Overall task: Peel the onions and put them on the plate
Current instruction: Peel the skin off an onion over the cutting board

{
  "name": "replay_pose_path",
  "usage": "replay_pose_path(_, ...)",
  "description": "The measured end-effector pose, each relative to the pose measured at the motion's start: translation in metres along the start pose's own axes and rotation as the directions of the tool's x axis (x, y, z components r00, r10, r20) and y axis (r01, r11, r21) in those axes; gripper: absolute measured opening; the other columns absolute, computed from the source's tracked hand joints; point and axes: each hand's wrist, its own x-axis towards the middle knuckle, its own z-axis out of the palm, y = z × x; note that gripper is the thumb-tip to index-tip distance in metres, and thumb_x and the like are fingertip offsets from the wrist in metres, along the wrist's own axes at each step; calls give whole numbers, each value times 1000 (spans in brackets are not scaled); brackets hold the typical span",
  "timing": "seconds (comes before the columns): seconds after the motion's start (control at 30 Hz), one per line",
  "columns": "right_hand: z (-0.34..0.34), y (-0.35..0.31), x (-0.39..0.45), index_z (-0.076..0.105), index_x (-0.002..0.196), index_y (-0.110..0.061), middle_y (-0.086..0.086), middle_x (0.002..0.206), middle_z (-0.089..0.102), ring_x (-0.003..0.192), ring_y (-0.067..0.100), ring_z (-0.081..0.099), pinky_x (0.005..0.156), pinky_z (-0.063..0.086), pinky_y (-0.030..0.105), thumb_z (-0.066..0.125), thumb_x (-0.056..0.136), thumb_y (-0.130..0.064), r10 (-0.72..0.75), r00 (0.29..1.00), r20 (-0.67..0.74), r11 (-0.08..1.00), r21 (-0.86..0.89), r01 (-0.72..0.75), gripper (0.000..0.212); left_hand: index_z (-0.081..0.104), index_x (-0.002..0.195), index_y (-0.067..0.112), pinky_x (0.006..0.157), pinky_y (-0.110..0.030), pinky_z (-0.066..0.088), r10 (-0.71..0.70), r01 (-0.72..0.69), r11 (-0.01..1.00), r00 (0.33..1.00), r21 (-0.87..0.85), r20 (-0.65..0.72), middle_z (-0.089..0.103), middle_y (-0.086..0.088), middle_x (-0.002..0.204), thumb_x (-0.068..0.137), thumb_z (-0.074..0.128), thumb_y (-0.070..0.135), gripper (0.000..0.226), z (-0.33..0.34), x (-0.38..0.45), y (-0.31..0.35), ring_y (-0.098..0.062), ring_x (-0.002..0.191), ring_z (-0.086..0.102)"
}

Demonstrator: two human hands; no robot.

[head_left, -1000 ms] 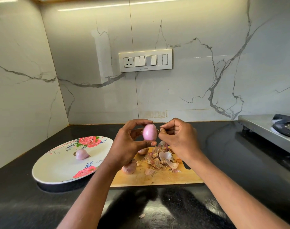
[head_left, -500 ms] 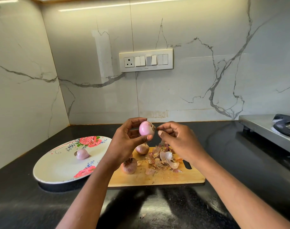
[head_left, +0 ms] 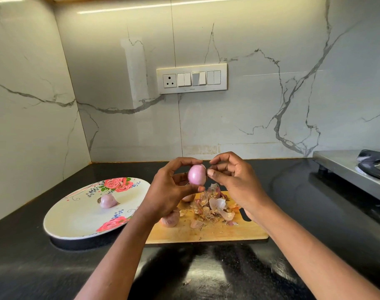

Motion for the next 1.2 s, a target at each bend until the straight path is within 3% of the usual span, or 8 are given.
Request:
replay_pose_path(0.2, -3, 1, 4, 55, 105, -21, 4, 104, 70, 86, 17, 59, 62, 45, 18, 59, 102, -15, 70, 997, -28, 993, -90, -72, 8, 64, 123, 25, 81, -18, 56, -21, 21, 999, 1000, -32, 9, 66, 16, 121, 75, 85, 4, 57, -2, 0, 1, -10, 103, 73)
replay_pose_path(0.3, -8, 6, 4, 58, 105, -23, 3, 103, 71, 83, 22, 61, 64, 45, 23, 57, 103, -18, 83, 996, 22, 982, -174, -78, 5, 63, 126, 28, 80, -15, 56, -40, 40, 998, 999, -52, -16, 65, 14, 126, 75, 84, 18, 56, -5, 0, 1, -9, 101, 73)
replay_pose_path(0.37, -8, 10, 2, 60, 101, -28, -5, 95, 71, 86, 15, 66, 71, 47, 27, 60, 101, -25, 38, 997, 67, 950, -311, -16, 3, 63, 128, 30, 76, -11, 53, -50, 50, 998, 999, -43, -17, 65, 13, 126, 73, 80, 31, 57, -5, 0, 2, 0, 100, 70)
replay_pose_path(0.5, -3, 11, -1, 68, 100, -28, -14, 93, 72, 81, 1, 67, 67, 48, 10, 74, 91, -21, -44, 991, 130, 907, -410, 94, 13, 62, 130, 30, 73, -6, 48, -58, 58, 998, 998, -23, -22, 66, 12, 124, 76, 73, 40, 56, -6, 1, 2, 10, 104, 62)
replay_pose_path(0.63, -3, 5, -2, 73, 104, -25, -15, 94, 73, 87, -5, 66, 66, 52, 11, 76, 89, -22, -145, 989, 24, 942, -302, 145, 15, 62, 130, 28, 77, -9, 52, -65, 63, 997, 997, -42, -42, 67, 10, 122, 80, 73, 39, 53, -7, 4, 0, 5, 106, 64)
replay_pose_path(0.8, -2, 8, 2, 78, 98, -28, -16, 97, 76, 96, 4, 70, 86, 56, 28, 77, 88, -28, -141, 990, -13, 973, -188, 136, 10, 62, 130, 30, 73, -6, 49, -60, 60, 998, 998, 2, -12, 66, 15, 119, 86, 75, 28, 46, -3, 3, -1, 9, 101, 63)
replay_pose_path(1.03, 3, 11, 2, 68, 93, -24, -15, 76, 63, 68, -2, 56, 63, 42, 14, 62, 99, -30, -86, 996, -38, 964, -255, 73, 11, 65, 125, 31, 77, -8, 51, -25, 25, 1000, 999, -15, -45, 70, 14, 116, 75, 79, 37, 53, 2, 1, 2, 2, 102, 67)
replay_pose_path(1.2, 8, 9, 0, 62, 105, -15, 0, 95, 70, 74, 8, 62, 60, 48, 17, 45, 108, -29, 125, 991, -54, 982, -134, -131, 22, 65, 126, 29, 83, -13, 54, -24, 24, 1000, 997, 1, -80, 70, 11, 118, 78, 84, 26, 53, 0, 1, -3, -2, 105, 67)
